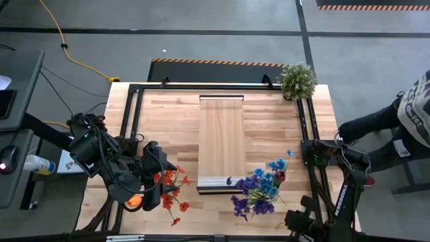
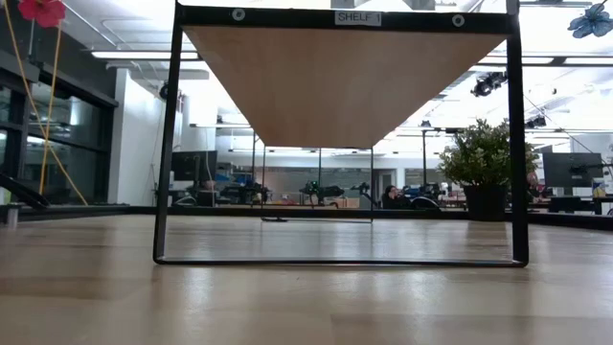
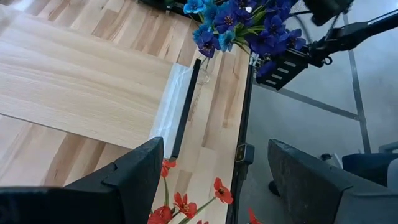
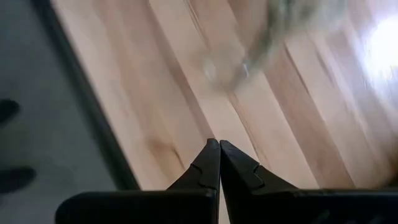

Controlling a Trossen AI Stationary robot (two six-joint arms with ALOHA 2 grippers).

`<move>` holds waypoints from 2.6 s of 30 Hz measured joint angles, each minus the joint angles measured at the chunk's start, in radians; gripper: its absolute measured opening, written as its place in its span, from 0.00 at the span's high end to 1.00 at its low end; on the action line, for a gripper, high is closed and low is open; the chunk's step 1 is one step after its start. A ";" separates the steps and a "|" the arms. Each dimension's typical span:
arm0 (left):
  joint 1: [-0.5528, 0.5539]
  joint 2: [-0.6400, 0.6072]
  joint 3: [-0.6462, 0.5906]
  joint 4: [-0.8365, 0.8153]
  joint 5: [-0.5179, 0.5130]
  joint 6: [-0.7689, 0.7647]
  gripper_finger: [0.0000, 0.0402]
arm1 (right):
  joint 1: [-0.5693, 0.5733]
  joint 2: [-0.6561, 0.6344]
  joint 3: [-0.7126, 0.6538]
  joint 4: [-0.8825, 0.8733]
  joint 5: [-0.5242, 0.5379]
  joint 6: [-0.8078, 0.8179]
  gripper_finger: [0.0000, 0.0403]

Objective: Pick and place flowers into a vace then onto a shelf
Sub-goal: Put the violet flowers into the right transparent vase

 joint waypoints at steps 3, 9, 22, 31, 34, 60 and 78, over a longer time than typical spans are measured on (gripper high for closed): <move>0.000 0.000 0.000 0.000 0.000 0.000 0.20 | -0.022 0.000 0.092 -0.020 0.083 -0.068 1.00; 0.000 0.000 0.000 -0.004 0.012 0.036 0.20 | -0.050 0.000 0.290 -0.046 0.177 -0.167 1.00; 0.000 0.000 0.000 -0.095 0.028 0.101 0.20 | -0.133 -0.001 0.377 -0.002 0.173 -0.172 1.00; 0.000 0.000 0.000 -0.095 0.078 0.130 0.20 | -0.167 -0.001 0.377 0.026 0.162 -0.182 0.82; 0.000 0.000 0.000 -0.095 0.078 0.147 0.20 | -0.167 -0.001 0.377 0.019 0.122 -0.163 0.72; 0.000 0.000 0.000 -0.095 0.077 0.188 0.20 | -0.215 -0.001 0.376 -0.116 0.091 -0.130 0.66; 0.000 0.000 -0.001 -0.095 0.130 0.233 0.20 | -0.257 -0.001 0.376 -0.146 0.175 -0.176 0.66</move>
